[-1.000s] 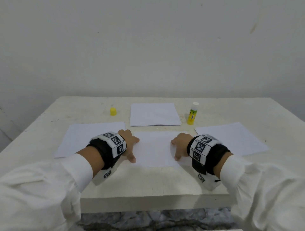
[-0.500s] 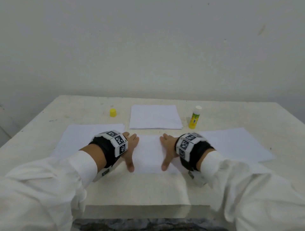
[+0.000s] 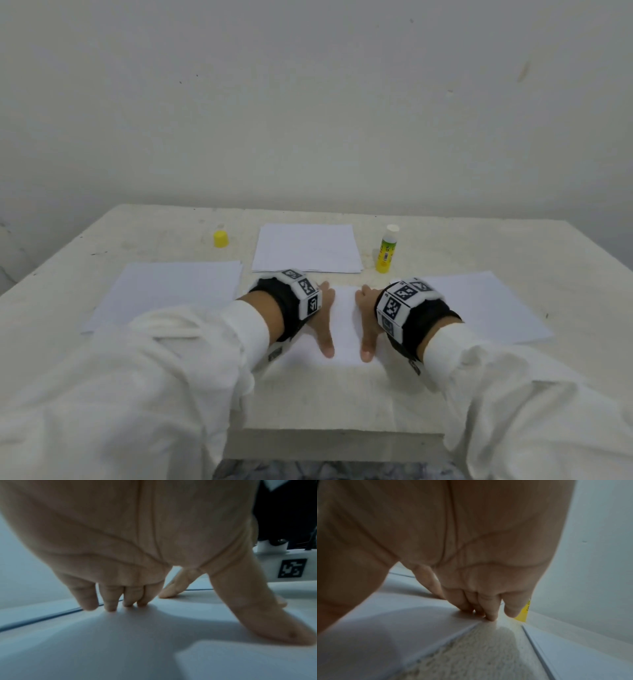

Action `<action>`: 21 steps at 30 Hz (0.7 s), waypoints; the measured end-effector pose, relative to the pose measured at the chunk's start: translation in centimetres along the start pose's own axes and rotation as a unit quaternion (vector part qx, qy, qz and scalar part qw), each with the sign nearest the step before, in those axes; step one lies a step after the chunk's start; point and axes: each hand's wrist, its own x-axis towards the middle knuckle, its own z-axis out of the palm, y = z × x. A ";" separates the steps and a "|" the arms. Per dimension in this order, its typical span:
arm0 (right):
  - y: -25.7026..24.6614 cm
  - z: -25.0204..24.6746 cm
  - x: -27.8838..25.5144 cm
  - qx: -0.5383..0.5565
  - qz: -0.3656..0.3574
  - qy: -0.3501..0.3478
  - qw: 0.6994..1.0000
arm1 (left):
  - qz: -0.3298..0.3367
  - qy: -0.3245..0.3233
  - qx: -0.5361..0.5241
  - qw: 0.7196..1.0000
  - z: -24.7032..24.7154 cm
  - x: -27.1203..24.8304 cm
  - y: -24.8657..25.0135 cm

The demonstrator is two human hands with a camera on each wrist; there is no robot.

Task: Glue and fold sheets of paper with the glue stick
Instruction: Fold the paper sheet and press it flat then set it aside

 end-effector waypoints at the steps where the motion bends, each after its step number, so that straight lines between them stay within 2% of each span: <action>1: -0.2 -0.3 -0.5 -0.004 -0.010 0.006 1.000 | 0.025 0.012 -0.001 1.000 -0.3 0.0 1.1; 3: -0.6 -1.3 -2.5 -0.007 -0.039 0.013 0.999 | 0.055 0.036 -0.010 0.998 -0.5 0.2 2.3; 5: -0.5 -1.7 -3.3 -0.016 -0.036 0.000 0.999 | 0.036 0.035 -0.015 0.999 -0.1 0.2 2.2; 9: 0.1 -0.2 0.4 0.001 -0.035 0.021 0.999 | -0.008 -0.010 -0.023 1.000 1.2 -0.7 -0.6; 11: -0.2 -1.3 -2.1 0.020 -0.048 0.016 0.999 | -0.025 -0.025 -0.031 0.999 1.6 -1.9 -2.8; 13: -0.6 -3.0 -5.8 0.029 -0.061 -0.028 0.997 | -0.040 -0.034 -0.027 0.998 2.1 -3.2 -5.0; 15: -1.0 -4.0 -7.3 0.005 -0.076 -0.054 0.996 | -0.050 -0.038 -0.021 0.998 2.7 -4.3 -6.8; 18: -3.4 -4.4 -7.2 -0.021 -0.127 -0.061 0.990 | -0.049 -0.026 -0.010 0.998 3.4 -4.6 -8.2; 21: -7.9 -4.7 -7.2 -0.038 -0.196 -0.020 0.980 | -0.054 -0.018 0.017 0.998 3.7 -4.4 -8.6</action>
